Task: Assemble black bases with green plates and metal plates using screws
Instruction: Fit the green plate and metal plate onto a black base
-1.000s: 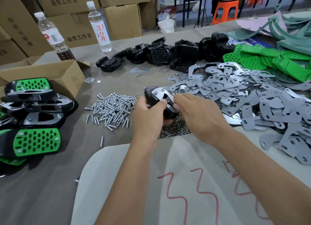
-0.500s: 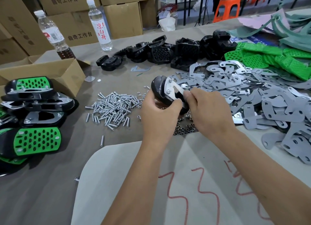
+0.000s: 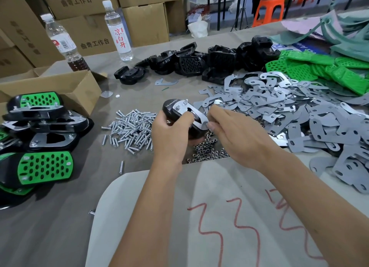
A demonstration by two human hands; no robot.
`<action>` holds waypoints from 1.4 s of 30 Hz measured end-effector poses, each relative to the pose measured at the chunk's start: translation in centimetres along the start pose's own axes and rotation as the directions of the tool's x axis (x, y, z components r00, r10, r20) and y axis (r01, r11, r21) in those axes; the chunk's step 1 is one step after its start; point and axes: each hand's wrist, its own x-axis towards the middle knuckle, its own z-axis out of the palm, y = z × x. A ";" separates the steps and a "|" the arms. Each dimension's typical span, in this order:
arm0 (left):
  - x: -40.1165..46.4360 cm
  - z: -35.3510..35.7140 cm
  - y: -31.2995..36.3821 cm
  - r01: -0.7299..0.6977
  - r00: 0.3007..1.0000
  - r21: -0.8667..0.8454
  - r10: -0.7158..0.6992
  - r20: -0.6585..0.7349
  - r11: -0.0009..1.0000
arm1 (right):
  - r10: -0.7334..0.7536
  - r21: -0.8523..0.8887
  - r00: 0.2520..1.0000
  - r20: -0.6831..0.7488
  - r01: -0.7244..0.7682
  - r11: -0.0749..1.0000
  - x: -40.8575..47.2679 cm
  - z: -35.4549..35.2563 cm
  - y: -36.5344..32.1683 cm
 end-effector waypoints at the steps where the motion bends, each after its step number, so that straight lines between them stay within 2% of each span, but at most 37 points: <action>1: 0.1 -0.2 0.0 0.002 1.000 0.017 -0.002 0.013 1.000 | -0.009 0.001 1.000 0.022 0.009 1.000 0.0 0.0 -0.1; 10: 0.8 -1.1 -0.1 0.013 0.999 0.192 -0.019 0.029 0.981 | -0.090 -0.027 0.986 0.143 0.095 0.995 0.3 0.4 -1.4; 16: 0.7 -1.2 -0.1 0.038 0.996 0.147 -0.049 0.074 0.988 | -0.059 -0.072 0.998 0.025 0.061 0.996 0.1 0.2 -1.7; 21: 0.2 -0.7 -0.2 0.040 0.995 0.032 -0.043 0.088 0.999 | 0.050 -0.089 0.996 -0.080 -0.057 0.994 0.0 0.3 -1.9; 26: -0.4 0.7 -0.8 -0.019 0.999 0.059 0.016 0.047 0.998 | 0.232 -0.092 0.963 -0.138 -0.246 0.965 0.0 0.7 -1.7; 31: -0.9 1.8 -1.3 -0.145 0.989 0.163 0.146 0.003 0.976 | 0.355 -0.084 0.922 -0.152 -0.370 0.925 0.4 0.6 -1.5; 42: -1.2 2.1 -1.6 -0.356 0.933 0.304 0.351 0.075 0.884 | 0.528 0.088 0.843 -0.100 -0.522 0.849 0.8 0.4 -1.2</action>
